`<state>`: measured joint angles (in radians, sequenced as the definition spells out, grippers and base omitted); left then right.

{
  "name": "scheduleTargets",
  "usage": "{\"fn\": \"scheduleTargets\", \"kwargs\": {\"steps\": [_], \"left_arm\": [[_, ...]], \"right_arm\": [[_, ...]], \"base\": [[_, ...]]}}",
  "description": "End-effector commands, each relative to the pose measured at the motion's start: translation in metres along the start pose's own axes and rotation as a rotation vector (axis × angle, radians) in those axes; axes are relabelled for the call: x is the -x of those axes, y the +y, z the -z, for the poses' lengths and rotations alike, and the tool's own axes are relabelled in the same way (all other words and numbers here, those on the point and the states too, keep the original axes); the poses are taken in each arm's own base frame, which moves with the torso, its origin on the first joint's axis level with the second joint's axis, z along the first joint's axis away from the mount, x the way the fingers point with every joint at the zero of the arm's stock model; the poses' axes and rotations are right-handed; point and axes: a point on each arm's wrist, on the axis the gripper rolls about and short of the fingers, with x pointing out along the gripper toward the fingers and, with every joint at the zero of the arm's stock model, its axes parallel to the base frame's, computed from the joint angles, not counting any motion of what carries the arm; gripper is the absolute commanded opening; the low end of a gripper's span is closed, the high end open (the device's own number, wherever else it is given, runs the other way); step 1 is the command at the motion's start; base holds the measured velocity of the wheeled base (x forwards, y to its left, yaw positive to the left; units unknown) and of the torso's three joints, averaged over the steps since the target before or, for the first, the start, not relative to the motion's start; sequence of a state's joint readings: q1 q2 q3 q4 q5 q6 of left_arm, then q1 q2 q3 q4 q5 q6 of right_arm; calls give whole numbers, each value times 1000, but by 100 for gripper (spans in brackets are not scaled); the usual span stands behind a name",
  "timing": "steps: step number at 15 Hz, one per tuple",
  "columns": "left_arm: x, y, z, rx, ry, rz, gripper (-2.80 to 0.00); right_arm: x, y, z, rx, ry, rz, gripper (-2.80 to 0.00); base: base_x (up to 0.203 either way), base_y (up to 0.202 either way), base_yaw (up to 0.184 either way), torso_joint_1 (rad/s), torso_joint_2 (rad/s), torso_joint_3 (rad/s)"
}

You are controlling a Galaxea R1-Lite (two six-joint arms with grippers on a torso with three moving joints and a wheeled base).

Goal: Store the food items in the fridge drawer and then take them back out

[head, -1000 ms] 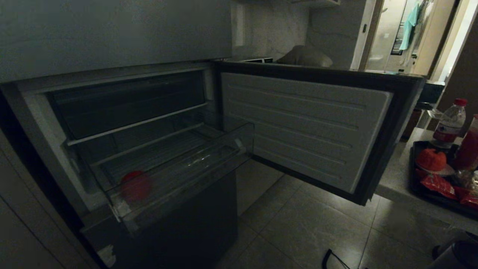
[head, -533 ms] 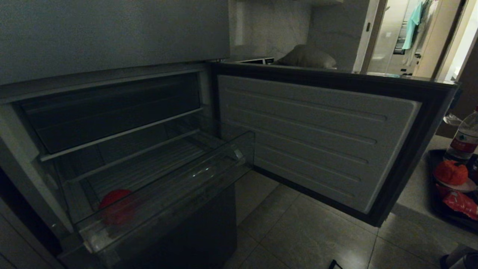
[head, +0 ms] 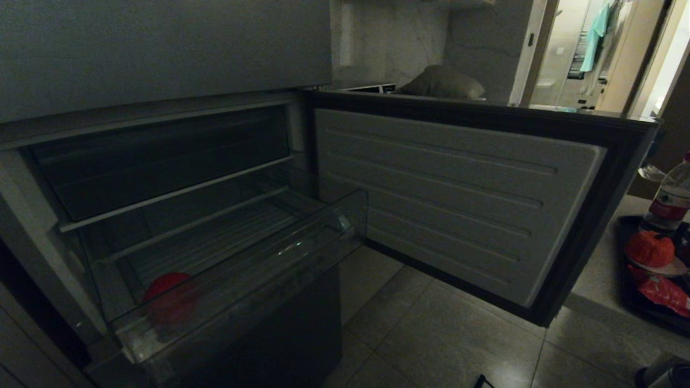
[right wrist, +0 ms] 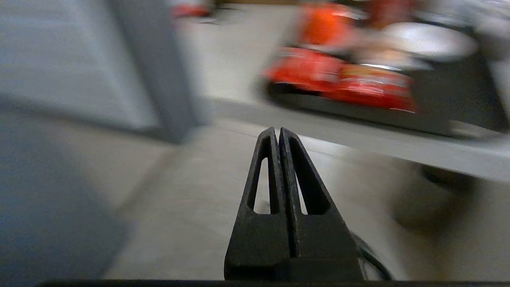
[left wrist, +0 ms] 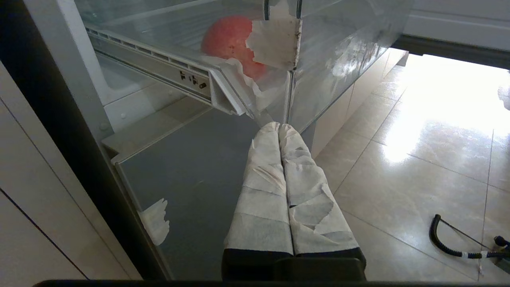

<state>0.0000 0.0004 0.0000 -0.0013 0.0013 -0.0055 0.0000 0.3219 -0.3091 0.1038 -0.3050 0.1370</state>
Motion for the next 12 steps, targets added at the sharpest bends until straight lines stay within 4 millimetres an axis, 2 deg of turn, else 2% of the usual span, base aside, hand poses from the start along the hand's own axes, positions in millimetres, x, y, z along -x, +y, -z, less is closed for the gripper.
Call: {"fn": "scheduleTargets", "kwargs": {"steps": [1, 4, 7, 12], "left_arm": [[0, 0, 0, 1, -1, 0, -280], [0, 0, 0, 1, -1, 0, -280], [0, 0, 0, 1, -1, 0, -280], [0, 0, 0, 1, -1, 0, -280]], "right_arm": [[-20, 5, -14, 27, 80, 161, -280], [-22, 5, -19, 19, 79, 222, -280], [-37, 6, -25, 15, 123, 341, -280], [-54, 3, -45, -44, 54, 476, -280]], "base": [[0, 0, 0, 0, 0, 0], [0, 0, 0, 0, 0, 0], [0, 0, 0, 0, 0, 0], [0, 0, 0, 0, 0, 0]]}}
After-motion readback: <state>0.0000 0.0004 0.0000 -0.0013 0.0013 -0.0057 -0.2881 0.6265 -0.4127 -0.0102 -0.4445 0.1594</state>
